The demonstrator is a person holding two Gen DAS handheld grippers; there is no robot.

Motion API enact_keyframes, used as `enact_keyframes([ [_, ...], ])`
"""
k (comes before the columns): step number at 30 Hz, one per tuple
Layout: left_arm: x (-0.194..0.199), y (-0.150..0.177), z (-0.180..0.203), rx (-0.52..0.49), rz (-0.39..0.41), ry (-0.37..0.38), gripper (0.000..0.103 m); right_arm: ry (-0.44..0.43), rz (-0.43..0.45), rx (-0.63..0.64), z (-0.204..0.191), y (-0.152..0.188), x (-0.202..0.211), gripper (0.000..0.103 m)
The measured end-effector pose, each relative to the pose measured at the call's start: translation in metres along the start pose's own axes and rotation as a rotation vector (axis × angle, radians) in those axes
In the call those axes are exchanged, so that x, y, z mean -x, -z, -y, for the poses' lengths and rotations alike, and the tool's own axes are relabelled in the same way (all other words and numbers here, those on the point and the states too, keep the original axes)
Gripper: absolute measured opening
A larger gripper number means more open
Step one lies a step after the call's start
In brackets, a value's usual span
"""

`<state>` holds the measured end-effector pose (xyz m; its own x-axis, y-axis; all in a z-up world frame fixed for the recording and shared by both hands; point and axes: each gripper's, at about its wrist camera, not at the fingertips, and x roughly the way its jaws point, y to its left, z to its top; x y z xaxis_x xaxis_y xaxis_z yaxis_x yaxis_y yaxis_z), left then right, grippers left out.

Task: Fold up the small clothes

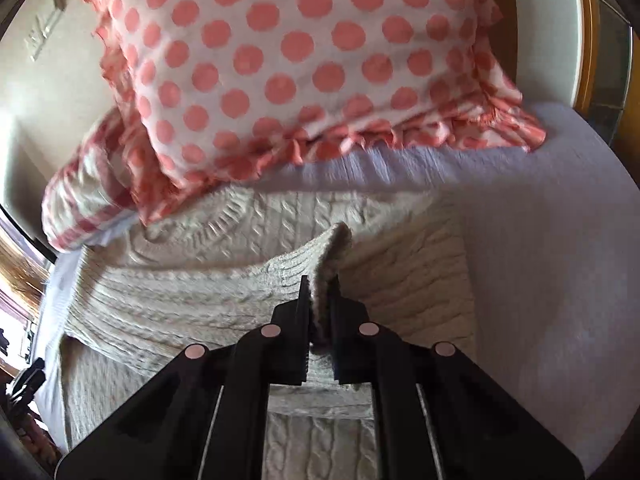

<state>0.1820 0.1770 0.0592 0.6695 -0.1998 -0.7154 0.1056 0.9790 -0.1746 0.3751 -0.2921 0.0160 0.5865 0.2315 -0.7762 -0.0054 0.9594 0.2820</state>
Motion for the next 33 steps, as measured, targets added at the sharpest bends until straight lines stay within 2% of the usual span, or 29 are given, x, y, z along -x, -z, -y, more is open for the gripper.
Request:
enact_keyframes([
  [1, 0.001, 0.002, 0.003, -0.013, 0.001, 0.006, 0.063, 0.001, -0.014, -0.02, 0.003, 0.002, -0.001, 0.011],
  [2, 0.002, 0.003, 0.006, -0.025, 0.004, 0.013, 0.063, -0.01, 0.013, -0.038, 0.006, 0.004, 0.006, 0.015],
  [3, 0.003, 0.005, 0.01, -0.04, 0.005, 0.023, 0.063, -0.012, 0.046, -0.045, 0.006, 0.005, 0.015, 0.024],
  [4, 0.004, 0.007, 0.014, -0.052, 0.006, 0.036, 0.064, -0.014, 0.078, -0.042, 0.004, 0.007, 0.024, 0.038],
  [6, 0.004, 0.009, 0.022, -0.074, 0.006, 0.065, 0.066, -0.088, 0.116, -0.014, -0.004, 0.01, 0.038, 0.047],
  [8, 0.003, 0.01, 0.035, -0.097, 0.007, 0.098, 0.068, -0.136, 0.073, 0.021, -0.016, 0.014, 0.034, 0.047],
  [10, 0.0, 0.014, 0.045, -0.115, 0.001, 0.111, 0.072, -0.121, -0.041, 0.025, -0.02, 0.018, 0.009, 0.053],
  [11, -0.002, 0.016, 0.048, -0.121, -0.007, 0.109, 0.071, -0.116, -0.084, 0.022, -0.018, 0.021, -0.003, 0.053],
  [12, -0.003, 0.019, 0.051, -0.121, -0.02, 0.105, 0.072, -0.112, -0.044, 0.032, -0.022, 0.021, 0.002, 0.053],
  [14, 0.001, 0.026, 0.05, -0.111, -0.034, 0.115, 0.071, -0.113, -0.065, 0.014, -0.02, 0.023, 0.014, 0.053],
  [16, 0.013, 0.036, 0.042, -0.095, -0.034, 0.115, 0.072, -0.136, -0.023, 0.023, -0.016, 0.036, 0.045, 0.053],
  [19, 0.026, 0.054, 0.025, -0.037, -0.065, 0.116, 0.073, -0.131, 0.002, 0.036, -0.001, 0.068, 0.083, 0.053],
  [22, 0.035, 0.075, 0.011, 0.026, -0.111, 0.148, 0.073, -0.121, -0.005, -0.007, 0.026, 0.105, 0.111, 0.052],
  [27, 0.046, 0.103, 0.006, 0.078, -0.14, 0.213, 0.073, -0.13, -0.023, -0.081, 0.06, 0.159, 0.137, 0.052],
  [29, 0.052, 0.111, 0.009, 0.085, -0.134, 0.236, 0.073, -0.161, -0.035, -0.101, 0.064, 0.177, 0.141, 0.05],
  [33, 0.061, 0.126, 0.019, 0.111, -0.132, 0.296, 0.072, -0.278, -0.027, -0.12, 0.066, 0.203, 0.149, 0.037],
])
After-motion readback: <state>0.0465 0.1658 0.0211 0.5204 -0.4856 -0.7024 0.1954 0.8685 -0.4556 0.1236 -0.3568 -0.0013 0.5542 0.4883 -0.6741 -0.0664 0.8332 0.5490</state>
